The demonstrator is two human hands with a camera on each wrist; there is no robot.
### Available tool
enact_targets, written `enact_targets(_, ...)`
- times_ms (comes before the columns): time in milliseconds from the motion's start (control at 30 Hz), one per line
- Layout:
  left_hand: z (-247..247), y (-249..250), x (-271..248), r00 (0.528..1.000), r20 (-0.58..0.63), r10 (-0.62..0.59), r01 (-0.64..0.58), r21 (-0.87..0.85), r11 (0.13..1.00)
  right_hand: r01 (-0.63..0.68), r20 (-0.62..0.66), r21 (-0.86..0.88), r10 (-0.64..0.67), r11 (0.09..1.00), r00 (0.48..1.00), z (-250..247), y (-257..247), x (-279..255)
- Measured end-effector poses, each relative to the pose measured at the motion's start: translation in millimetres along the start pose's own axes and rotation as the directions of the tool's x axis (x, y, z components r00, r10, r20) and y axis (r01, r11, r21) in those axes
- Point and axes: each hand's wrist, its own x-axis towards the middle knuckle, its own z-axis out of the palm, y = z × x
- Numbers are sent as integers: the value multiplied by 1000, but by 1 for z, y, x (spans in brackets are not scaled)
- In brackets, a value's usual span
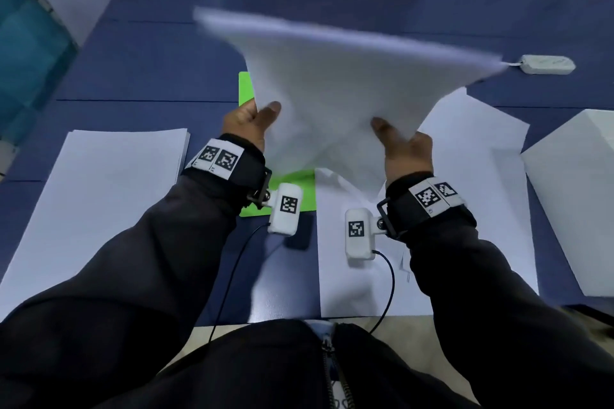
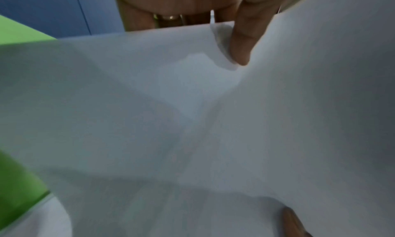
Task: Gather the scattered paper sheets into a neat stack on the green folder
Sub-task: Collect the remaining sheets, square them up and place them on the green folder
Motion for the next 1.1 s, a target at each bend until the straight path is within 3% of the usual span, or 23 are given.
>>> enact_targets(67, 5, 3, -6, 996, 23, 83, -83, -9, 996, 18, 38, 2, -18, 1000, 999, 1, -1, -3)
enact_targets(167, 4, -4, -7, 992, 69, 104, -104, -9, 995, 21, 75, -41, -17, 999, 997, -2, 2, -5)
enact_targets(367, 7, -21, -10, 997, 76, -13, 13, 8, 1000, -47, 56, -3, 47, 999, 997, -7, 13, -10)
enact_targets(633, 15, -22, -8, 993, -38, -114, 118, 115, 986, -53, 4, -1, 53, 999, 999, -11, 20, -8)
enact_targets(800, 19, -28, -7, 985, -78, -151, 165, 236, 958, -105, 86, -108, 115, 989, 990, -14, 30, -5)
enact_targets(1000, 23, -36, -9, 990, 31, -135, 117, 336, 935, -99, -59, -159, 90, 982, 994, -30, 28, 8)
enact_targets(1100, 27, -43, -6, 971, 50, -234, 206, 325, 923, -130, -116, -218, 107, 967, 987, -54, 18, 17)
